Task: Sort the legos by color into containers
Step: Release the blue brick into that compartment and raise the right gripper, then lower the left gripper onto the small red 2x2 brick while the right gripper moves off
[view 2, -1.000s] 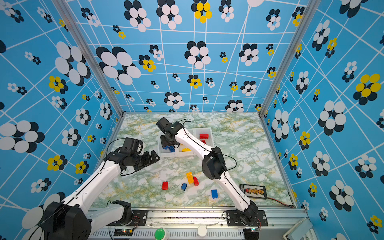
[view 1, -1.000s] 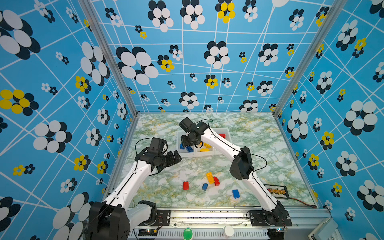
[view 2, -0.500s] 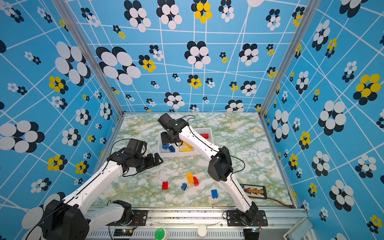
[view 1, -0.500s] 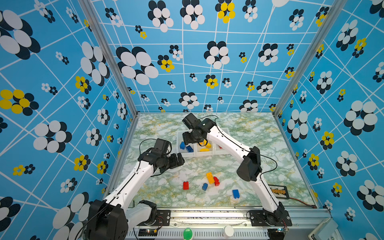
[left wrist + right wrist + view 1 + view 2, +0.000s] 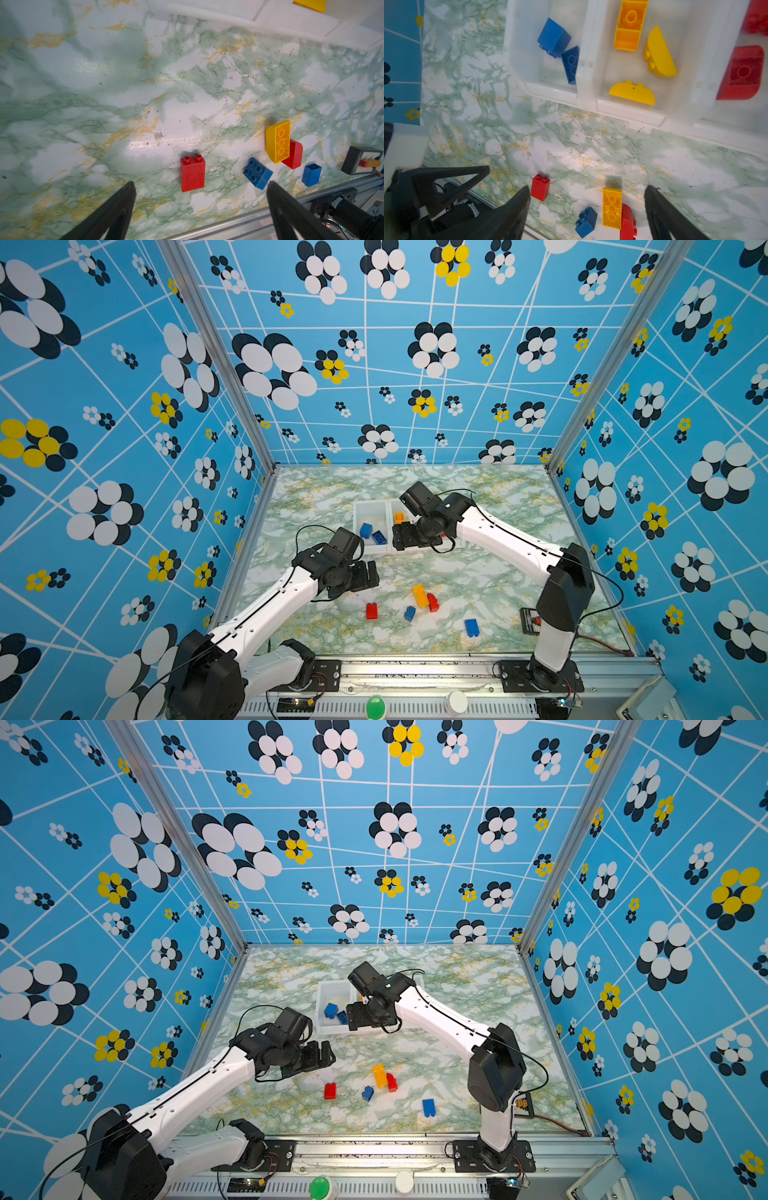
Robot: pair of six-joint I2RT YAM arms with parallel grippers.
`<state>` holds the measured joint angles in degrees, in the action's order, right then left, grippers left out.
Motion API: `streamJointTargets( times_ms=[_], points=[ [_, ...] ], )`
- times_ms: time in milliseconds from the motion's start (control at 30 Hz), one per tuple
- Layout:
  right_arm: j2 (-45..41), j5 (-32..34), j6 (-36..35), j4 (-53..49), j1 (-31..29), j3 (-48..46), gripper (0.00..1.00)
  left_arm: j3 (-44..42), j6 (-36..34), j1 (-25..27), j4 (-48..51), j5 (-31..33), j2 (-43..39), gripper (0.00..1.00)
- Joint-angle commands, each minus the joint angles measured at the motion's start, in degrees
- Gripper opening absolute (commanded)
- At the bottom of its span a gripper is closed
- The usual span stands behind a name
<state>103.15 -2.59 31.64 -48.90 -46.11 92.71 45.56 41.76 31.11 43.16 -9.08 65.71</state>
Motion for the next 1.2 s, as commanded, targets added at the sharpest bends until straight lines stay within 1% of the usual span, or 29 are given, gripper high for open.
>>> streamJointTargets(
  times_ms=[0, 200, 400, 533, 700, 900, 1167],
  points=[
    [-6.0, -2.12, 1.97, 3.37, 1.9, -7.57, 0.89, -1.26, 5.25, 2.96, 4.14, 4.11, -1.27, 0.98],
    [-13.36, -3.61, 2.55, 5.5, 4.86, -17.95, 0.89, -1.61, 9.13, 8.75, 6.63, 8.03, 0.04, 0.92],
    [-17.84, -3.74, 3.32, 7.01, 6.33, -23.76, 0.89, -2.14, 12.5, 13.27, 5.22, 9.58, 3.93, 0.85],
    [-20.38, -3.73, 3.8, 7.31, 6.91, -26.36, 0.89, -1.63, 13.48, 15.12, 3.89, 10.59, 7.39, 0.8],
    [-23.43, -3.65, 4.23, 7.12, 7.65, -29.31, 0.89, -0.26, 13.57, 16.43, 3.62, 11.39, 11.81, 0.74],
    [-25.97, -3.12, 5.19, 7.09, 8.14, -31.62, 0.9, 0.09, 13.72, 16.71, 1.75, 11.15, 14.59, 0.65],
    [-27.39, -2.51, 5.39, 6.76, 8.73, -32.33, 0.9, 2.33, 12.34, 17.12, -0.07, 10.16, 18.79, 0.62]
  ],
)
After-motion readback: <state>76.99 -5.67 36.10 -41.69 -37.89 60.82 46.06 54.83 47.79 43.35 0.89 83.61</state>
